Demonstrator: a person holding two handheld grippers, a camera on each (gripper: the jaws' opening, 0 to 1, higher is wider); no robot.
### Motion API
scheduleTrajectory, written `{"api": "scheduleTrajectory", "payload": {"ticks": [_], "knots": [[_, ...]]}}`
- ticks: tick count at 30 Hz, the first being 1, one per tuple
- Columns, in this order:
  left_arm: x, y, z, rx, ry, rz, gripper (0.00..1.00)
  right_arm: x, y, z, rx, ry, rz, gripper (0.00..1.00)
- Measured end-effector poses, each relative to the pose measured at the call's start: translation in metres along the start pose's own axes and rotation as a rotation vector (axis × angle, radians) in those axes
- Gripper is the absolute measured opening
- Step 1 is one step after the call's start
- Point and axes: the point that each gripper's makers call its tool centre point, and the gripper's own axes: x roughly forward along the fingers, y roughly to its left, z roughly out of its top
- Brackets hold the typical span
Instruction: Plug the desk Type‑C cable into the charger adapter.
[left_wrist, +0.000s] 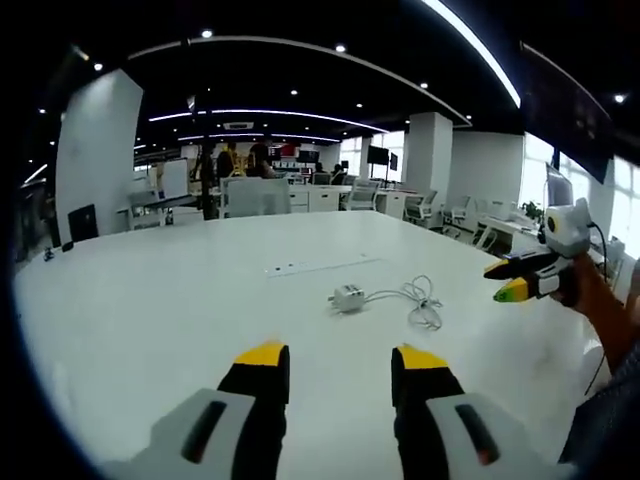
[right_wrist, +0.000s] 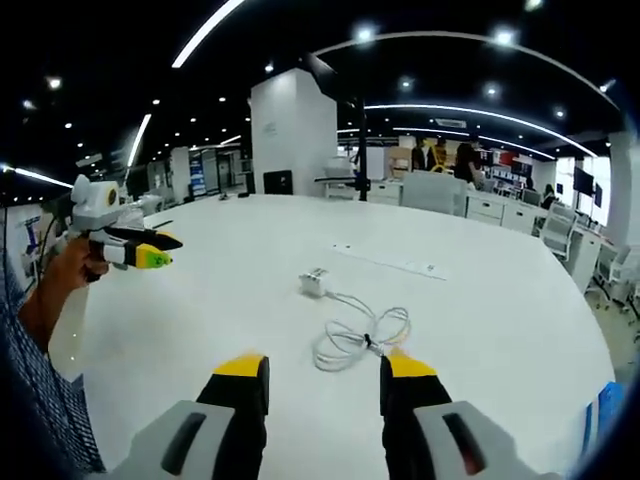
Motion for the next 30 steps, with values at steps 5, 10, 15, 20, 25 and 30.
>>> {"api": "scheduleTrajectory", "payload": {"ticks": [5, 10, 15, 20, 25, 30], "knots": [[-0.004, -0.006, -0.003, -0.039, -0.009, -0.025, 0.41, -0.009, 0.007, -0.007, 0.029, 0.003, 0.012, 0.46], [-0.010, -0.010, -0.005, -0.032, 0.013, -0.012, 0.40, -0.022, 0.009, -0.011, 0.038, 0.008, -0.004, 0.45], [-0.017, -0.020, -0.004, -0.010, 0.005, -0.030, 0.40, -0.033, 0.010, -0.018, 0.047, 0.014, -0.025, 0.45], [-0.020, -0.025, -0.006, -0.009, 0.029, -0.031, 0.40, -0.038, 0.006, -0.025, 0.067, 0.027, -0.037, 0.45], [-0.022, -0.034, -0.013, -0.002, 0.062, -0.050, 0.39, -0.036, 0.008, -0.033, 0.061, 0.057, -0.049, 0.46], [-0.027, -0.038, -0.023, -0.022, 0.083, -0.070, 0.39, -0.037, 0.009, -0.035, 0.057, 0.061, -0.045, 0.45]]}}
